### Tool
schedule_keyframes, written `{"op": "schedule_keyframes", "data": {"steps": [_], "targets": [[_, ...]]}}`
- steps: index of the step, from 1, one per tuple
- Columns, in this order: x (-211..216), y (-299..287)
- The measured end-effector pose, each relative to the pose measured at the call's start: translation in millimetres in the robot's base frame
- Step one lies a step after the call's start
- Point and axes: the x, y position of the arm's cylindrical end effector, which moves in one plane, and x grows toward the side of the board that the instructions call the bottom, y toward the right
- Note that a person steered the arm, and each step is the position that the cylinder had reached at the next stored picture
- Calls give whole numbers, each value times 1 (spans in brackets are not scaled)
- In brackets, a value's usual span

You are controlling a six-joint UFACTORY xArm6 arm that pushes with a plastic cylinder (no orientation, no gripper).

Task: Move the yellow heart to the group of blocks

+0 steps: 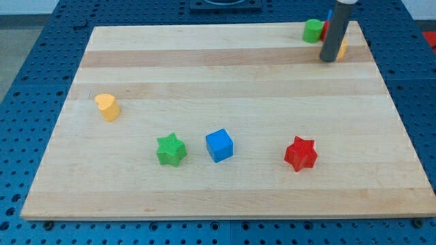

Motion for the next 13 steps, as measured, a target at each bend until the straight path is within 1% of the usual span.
{"op": "schedule_keyframes", "data": {"steps": [3,4,5,6,7,8,9,10,11,12,13], "targets": [[-18,24],[-4,5],[17,-79],[57,-177],[106,-266],[147,-341],[171,-416],[166,-450],[146,-454],[140,-446],[125,-421]]}}
